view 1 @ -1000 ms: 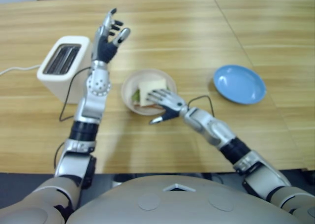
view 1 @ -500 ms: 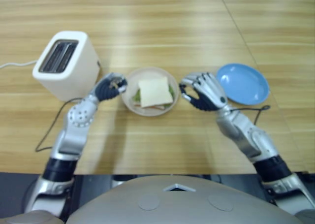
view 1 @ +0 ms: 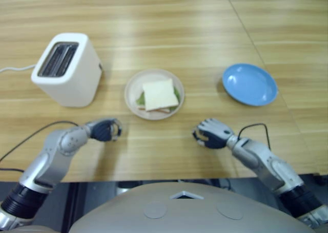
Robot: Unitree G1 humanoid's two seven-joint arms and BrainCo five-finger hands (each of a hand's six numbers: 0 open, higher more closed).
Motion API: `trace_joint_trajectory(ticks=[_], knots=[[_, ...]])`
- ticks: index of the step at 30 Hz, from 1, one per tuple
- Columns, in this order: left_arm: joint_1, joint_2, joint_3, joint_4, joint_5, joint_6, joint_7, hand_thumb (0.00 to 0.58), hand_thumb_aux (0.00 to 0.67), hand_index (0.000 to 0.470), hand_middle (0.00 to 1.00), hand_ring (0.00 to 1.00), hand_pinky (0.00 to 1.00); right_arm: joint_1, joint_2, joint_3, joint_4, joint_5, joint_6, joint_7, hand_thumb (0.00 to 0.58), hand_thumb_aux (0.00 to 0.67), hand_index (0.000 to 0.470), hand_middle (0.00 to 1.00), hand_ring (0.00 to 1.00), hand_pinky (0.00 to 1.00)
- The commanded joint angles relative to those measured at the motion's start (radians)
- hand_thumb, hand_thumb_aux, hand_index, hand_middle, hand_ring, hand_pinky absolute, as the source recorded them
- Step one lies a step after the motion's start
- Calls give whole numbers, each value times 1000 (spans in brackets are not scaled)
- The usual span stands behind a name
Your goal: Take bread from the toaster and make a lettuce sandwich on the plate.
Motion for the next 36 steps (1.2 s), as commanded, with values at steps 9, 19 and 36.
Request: trace_joint_trajectory(ticks=[9, 19, 36], knots=[[-342, -294, -218, 460, 293, 110, 210, 578, 628, 431, 1000, 1000, 1000, -246, 147, 145, 358, -61, -15, -35, 580, 670, 460, 1000, 1000, 1000], [-608, -445, -221, 861, 322, 45, 486, 447, 349, 240, 1000, 1000, 1000, -612, 284, 221, 861, -97, -55, -271, 580, 670, 460, 1000, 1000, 1000], [-581, -502, 100, 655, 95, -96, 836, 0, 0, 0, 0, 0, 0, -600, 142, 141, 815, 0, -138, -596, 0, 0, 0, 0, 0, 0]])
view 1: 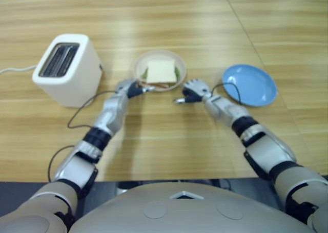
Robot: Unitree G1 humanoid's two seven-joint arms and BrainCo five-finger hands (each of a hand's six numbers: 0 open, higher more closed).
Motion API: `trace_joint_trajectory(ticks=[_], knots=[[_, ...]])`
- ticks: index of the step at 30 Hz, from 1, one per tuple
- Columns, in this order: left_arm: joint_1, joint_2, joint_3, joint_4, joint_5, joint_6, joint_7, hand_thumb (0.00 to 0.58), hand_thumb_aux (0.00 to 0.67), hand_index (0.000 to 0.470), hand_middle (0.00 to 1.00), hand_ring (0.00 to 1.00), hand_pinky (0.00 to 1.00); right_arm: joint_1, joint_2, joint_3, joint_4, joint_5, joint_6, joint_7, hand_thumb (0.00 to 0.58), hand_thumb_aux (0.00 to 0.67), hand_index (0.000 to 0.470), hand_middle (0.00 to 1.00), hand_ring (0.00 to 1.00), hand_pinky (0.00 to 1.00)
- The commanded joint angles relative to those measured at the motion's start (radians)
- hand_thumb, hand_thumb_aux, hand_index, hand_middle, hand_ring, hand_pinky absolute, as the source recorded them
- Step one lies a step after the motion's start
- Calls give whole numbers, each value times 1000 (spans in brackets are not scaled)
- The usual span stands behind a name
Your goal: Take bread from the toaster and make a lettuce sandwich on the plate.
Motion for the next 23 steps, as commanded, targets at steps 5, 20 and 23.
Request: trace_joint_trajectory(ticks=[5, 20, 23], knots=[[55, -193, 294, -55, -411, -226, 127, 0, 0, 0, 0, 0, 0, 281, 1, -355, -445, 557, -55, 136, 0, 0, 0, 0, 0, 0], [61, -227, 352, -19, -616, -309, -1, 0, 0, 0, 0, 0, 0, 386, 235, -575, -609, 1023, 114, 458, 0, 0, 0, 0, 0, 0], [84, -231, 315, -51, -617, -313, -50, 0, 0, 0, 0, 0, 0, 390, 249, -585, -612, 1012, 116, 467, 0, 0, 0, 0, 0, 0]])
